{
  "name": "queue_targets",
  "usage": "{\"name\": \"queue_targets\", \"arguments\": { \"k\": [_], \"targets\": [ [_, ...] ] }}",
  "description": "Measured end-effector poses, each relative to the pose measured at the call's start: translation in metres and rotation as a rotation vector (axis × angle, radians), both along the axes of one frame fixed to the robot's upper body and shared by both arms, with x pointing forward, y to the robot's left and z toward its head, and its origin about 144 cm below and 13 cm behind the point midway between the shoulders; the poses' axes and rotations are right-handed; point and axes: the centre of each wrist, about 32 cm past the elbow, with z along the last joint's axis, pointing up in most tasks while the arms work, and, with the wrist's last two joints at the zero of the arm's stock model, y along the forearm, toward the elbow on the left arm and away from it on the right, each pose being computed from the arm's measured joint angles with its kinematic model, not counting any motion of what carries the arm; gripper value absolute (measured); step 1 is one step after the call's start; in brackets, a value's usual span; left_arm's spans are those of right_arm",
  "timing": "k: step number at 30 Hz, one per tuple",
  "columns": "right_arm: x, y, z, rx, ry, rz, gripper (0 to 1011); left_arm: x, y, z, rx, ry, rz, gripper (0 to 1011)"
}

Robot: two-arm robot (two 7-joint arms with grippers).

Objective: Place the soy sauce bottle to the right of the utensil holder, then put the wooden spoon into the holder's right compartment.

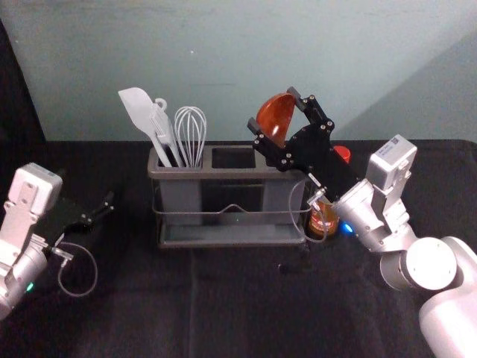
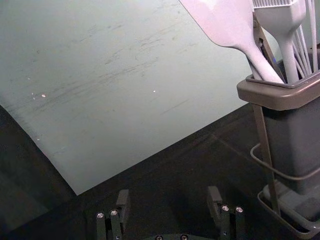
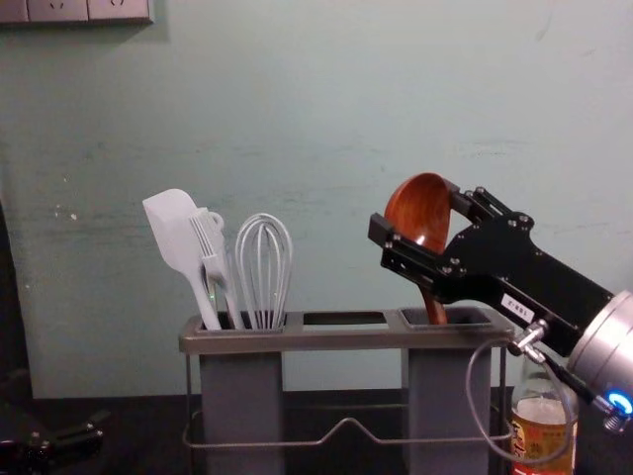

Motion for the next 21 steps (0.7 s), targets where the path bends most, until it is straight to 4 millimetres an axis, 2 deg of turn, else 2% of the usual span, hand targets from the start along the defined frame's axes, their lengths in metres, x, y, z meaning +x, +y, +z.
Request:
{"name": "queue_targets", "arguments": {
  "k": [14,16,17,21],
  "targets": [
    [-0.005,-0.005,-0.013,0.019,0.010,-0.020,840,0.000,0.000,0.000,0.000,0.000,0.000,1012],
    [-0.006,-0.005,-0.014,0.028,0.012,-0.024,864,0.000,0.000,0.000,0.000,0.000,0.000,1011],
    [-0.007,-0.005,-0.014,0.033,0.012,-0.027,913,0.000,0.000,0.000,0.000,0.000,0.000,1011],
    [-0.008,-0.005,-0.014,0.053,0.004,-0.032,998,0.000,0.000,0.000,0.000,0.000,0.000,1011]
  ]
}}
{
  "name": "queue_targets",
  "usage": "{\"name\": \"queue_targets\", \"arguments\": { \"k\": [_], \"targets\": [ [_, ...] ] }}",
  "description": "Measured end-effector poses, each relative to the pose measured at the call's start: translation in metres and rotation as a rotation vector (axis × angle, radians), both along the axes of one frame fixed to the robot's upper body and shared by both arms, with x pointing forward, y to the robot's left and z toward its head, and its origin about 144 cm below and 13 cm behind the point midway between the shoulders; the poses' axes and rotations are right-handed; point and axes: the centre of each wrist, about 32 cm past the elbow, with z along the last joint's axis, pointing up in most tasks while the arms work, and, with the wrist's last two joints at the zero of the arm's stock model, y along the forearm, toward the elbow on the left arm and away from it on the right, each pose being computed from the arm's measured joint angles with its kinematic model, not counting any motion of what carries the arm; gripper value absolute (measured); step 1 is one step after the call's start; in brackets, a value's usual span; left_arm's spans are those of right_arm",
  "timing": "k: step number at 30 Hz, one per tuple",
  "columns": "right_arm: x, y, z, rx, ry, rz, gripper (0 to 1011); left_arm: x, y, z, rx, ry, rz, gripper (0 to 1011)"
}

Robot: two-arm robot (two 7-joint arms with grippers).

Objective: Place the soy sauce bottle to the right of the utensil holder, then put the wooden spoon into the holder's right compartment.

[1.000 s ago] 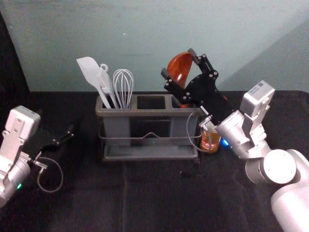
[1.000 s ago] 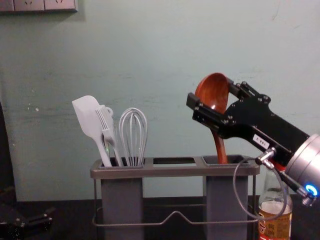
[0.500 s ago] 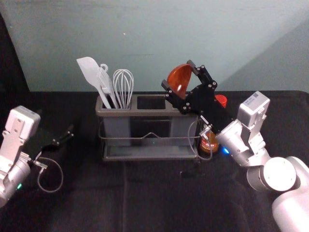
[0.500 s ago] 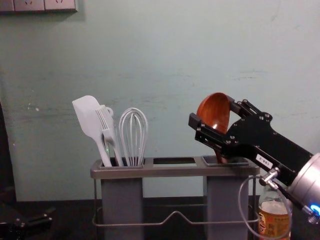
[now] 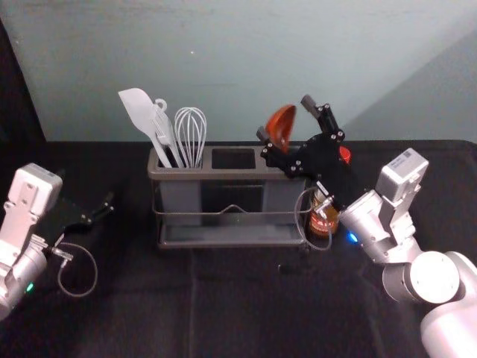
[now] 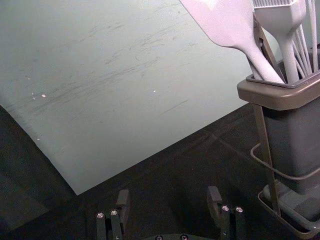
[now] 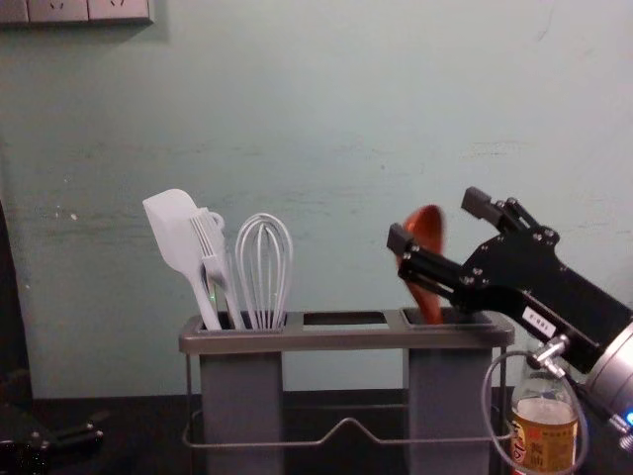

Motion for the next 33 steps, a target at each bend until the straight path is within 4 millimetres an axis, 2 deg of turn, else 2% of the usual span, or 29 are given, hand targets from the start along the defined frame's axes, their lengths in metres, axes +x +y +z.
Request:
{"name": "queue_targets", "arguments": {
  "k": [11,18,25,33],
  "targets": [
    [-0.006,-0.004,0.017,0.044,-0.061,-0.011,1003,0.000,0.000,0.000,0.000,0.000,0.000,1011],
    [-0.012,-0.013,0.029,0.089,-0.097,-0.038,1002,0.000,0.000,0.000,0.000,0.000,0.000,1011],
    [-0.017,-0.031,0.039,0.097,-0.118,-0.090,1002,0.000,0.000,0.000,0.000,0.000,0.000,1012],
    [-0.029,-0.061,0.046,0.025,-0.060,-0.220,1002,0.000,0.000,0.000,0.000,0.000,0.000,1011]
  ]
}}
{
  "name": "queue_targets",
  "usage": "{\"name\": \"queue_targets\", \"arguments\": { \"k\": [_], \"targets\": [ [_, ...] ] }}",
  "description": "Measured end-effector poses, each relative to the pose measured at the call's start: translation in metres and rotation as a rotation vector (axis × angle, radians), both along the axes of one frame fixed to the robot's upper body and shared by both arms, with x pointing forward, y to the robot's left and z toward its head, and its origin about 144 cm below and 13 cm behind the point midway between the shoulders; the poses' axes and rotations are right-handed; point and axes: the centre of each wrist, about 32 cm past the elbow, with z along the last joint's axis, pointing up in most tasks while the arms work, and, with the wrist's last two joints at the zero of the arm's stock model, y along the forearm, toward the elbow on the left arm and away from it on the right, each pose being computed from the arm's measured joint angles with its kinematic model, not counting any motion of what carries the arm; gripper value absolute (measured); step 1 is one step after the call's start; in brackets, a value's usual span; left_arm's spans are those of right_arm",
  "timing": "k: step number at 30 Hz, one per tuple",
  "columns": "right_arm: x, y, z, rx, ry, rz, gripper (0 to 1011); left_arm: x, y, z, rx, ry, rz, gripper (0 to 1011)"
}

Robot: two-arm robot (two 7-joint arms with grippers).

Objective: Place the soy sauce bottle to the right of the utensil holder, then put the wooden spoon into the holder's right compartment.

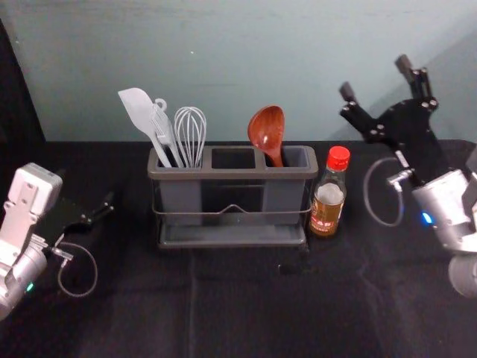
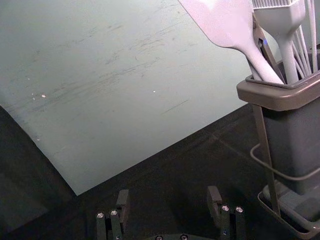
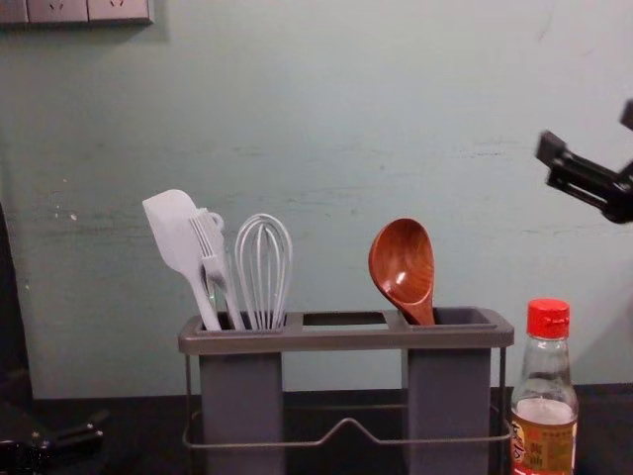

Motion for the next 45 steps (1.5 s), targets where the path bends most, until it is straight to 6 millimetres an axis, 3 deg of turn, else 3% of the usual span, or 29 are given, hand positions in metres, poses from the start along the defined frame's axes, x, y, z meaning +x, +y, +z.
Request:
{"name": "queue_targets", "arguments": {
  "k": [11,23,34,45],
  "targets": [
    [-0.016,-0.037,-0.003,-0.105,0.237,-0.144,1003,0.000,0.000,0.000,0.000,0.000,0.000,1011],
    [-0.026,-0.059,-0.046,-0.161,0.441,-0.213,1002,0.000,0.000,0.000,0.000,0.000,0.000,1011],
    [-0.027,-0.060,-0.060,-0.174,0.523,-0.226,1003,0.000,0.000,0.000,0.000,0.000,0.000,1011],
    [-0.016,-0.043,-0.037,-0.202,0.552,-0.270,1003,0.000,0.000,0.000,0.000,0.000,0.000,1011]
  ]
}}
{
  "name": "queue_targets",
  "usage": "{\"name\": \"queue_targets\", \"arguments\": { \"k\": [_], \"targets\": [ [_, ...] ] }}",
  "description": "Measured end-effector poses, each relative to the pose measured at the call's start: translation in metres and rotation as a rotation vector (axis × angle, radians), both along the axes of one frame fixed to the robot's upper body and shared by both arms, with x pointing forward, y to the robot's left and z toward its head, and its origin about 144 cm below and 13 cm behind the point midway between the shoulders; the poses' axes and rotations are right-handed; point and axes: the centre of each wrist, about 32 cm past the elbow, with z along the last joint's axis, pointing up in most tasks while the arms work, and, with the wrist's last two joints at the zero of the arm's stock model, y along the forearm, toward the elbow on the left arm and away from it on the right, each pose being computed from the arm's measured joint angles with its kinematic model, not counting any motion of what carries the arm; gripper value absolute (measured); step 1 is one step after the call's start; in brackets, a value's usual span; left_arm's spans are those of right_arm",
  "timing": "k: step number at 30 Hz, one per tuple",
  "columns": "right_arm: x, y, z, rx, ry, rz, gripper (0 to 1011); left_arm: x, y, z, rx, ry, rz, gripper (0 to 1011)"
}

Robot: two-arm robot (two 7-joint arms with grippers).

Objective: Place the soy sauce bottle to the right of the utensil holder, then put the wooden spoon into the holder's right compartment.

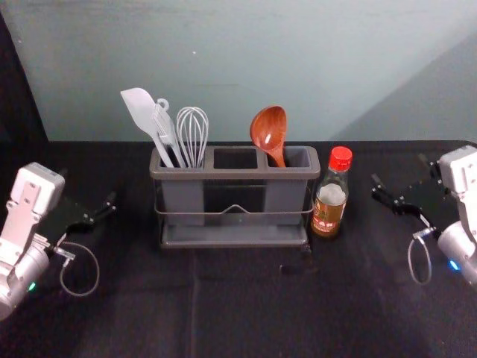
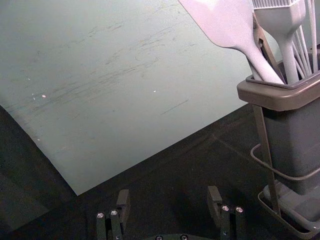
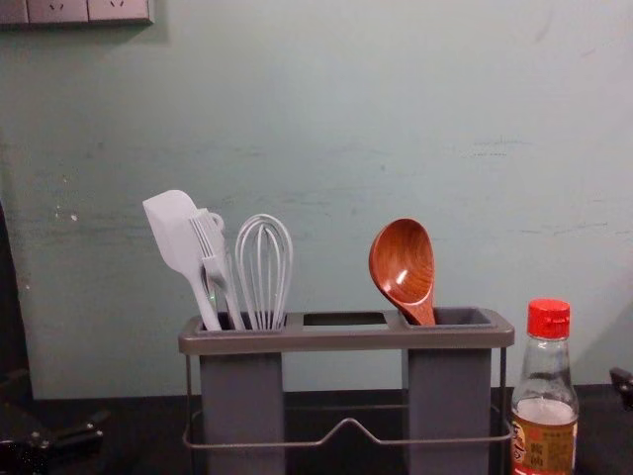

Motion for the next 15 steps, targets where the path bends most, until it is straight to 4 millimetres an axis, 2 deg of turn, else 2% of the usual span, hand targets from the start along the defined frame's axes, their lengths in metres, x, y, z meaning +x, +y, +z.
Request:
{"name": "queue_targets", "arguments": {
  "k": [8,15],
  "targets": [
    [0.0060,0.0107,0.0069,-0.002,-0.009,0.021,1002,0.0000,0.0000,0.0000,0.000,0.000,0.000,1011],
    [0.0060,0.0103,0.0072,-0.002,-0.010,0.021,1002,0.0000,0.0000,0.0000,0.000,0.000,0.000,1011]
  ]
}}
